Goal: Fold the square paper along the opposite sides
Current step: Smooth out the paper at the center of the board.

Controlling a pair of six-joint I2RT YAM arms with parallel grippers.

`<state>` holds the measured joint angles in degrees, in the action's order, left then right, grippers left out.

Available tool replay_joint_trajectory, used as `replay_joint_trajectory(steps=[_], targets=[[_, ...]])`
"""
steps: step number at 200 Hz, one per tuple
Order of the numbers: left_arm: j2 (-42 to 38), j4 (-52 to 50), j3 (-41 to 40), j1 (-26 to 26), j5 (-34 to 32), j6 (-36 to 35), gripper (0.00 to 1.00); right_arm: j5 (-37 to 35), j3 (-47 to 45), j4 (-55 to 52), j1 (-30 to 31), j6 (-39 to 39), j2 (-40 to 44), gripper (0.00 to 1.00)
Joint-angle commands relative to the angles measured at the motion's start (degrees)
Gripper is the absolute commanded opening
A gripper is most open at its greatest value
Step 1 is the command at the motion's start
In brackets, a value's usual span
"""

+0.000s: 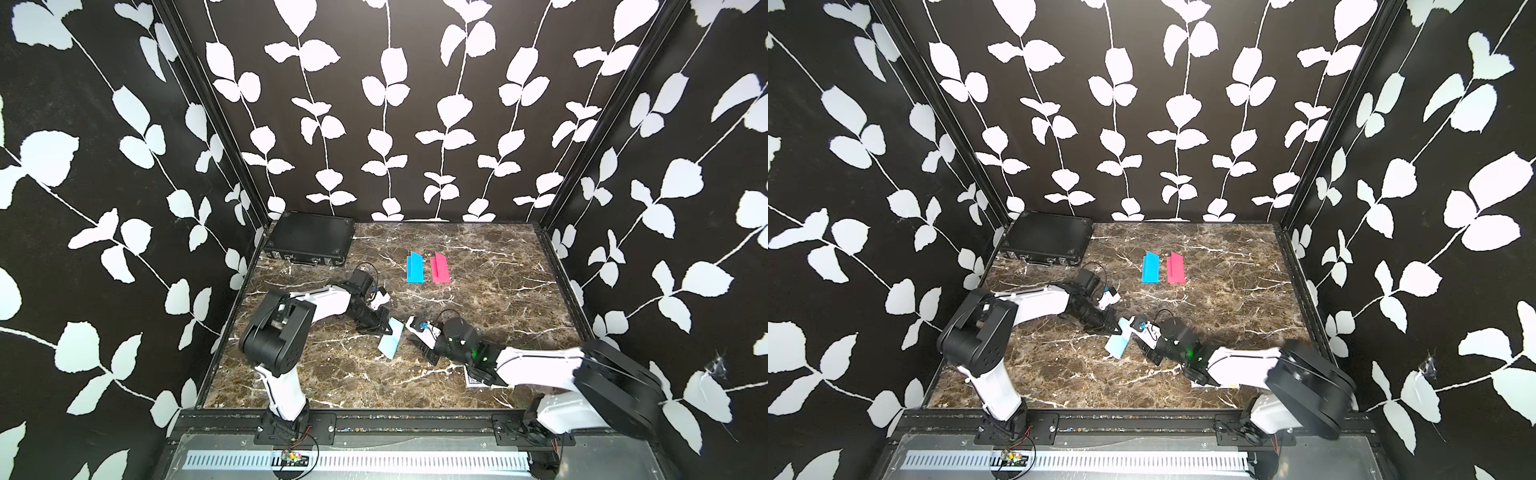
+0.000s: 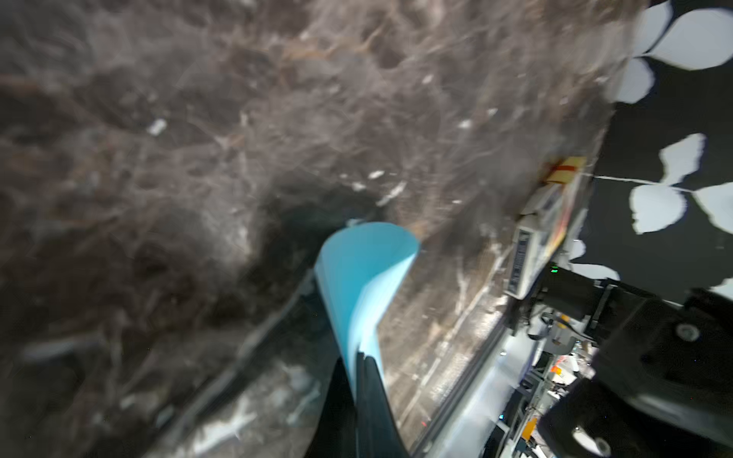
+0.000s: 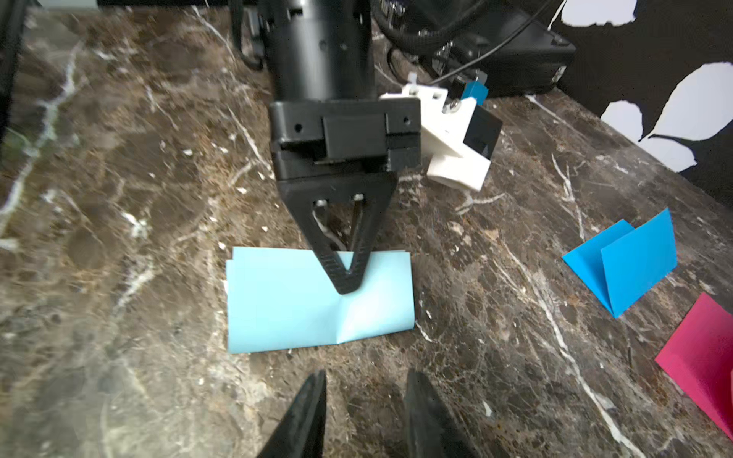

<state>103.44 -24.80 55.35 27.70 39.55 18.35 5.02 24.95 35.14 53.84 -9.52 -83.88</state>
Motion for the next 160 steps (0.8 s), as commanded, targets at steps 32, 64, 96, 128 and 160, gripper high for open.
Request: replay_joint_trajectory(steps=[32, 64, 96, 128, 160], targets=[[1.63, -4.45, 2.13, 0.04, -3.04, -3.84, 0.0, 1.63, 6.39, 11.78, 0.29, -2.08, -13.59, 0.32], [2.83, -4.46, 2.61, 0.01, -2.18, -4.2, 0.0, 5.55, 10.55, 13.82, -0.06, 0.64, -19.44, 0.23], [2.23, -4.31, 2.39, -0.02, -2.02, -4.2, 0.0, 6.38, 11.91, 11.07, -0.63, 2.34, -19.0, 0.19], [2.22, -4.03, 2.31, -0.04, -1.77, -4.06, 0.0, 7.17, 13.25, 11.25, -1.37, 3.13, -21.68, 0.11], [2.17, -4.12, 2.39, -0.02, -1.6, -4.02, 0.0, 7.3, 12.01, 11.52, -1.46, 4.23, -23.21, 0.08]])
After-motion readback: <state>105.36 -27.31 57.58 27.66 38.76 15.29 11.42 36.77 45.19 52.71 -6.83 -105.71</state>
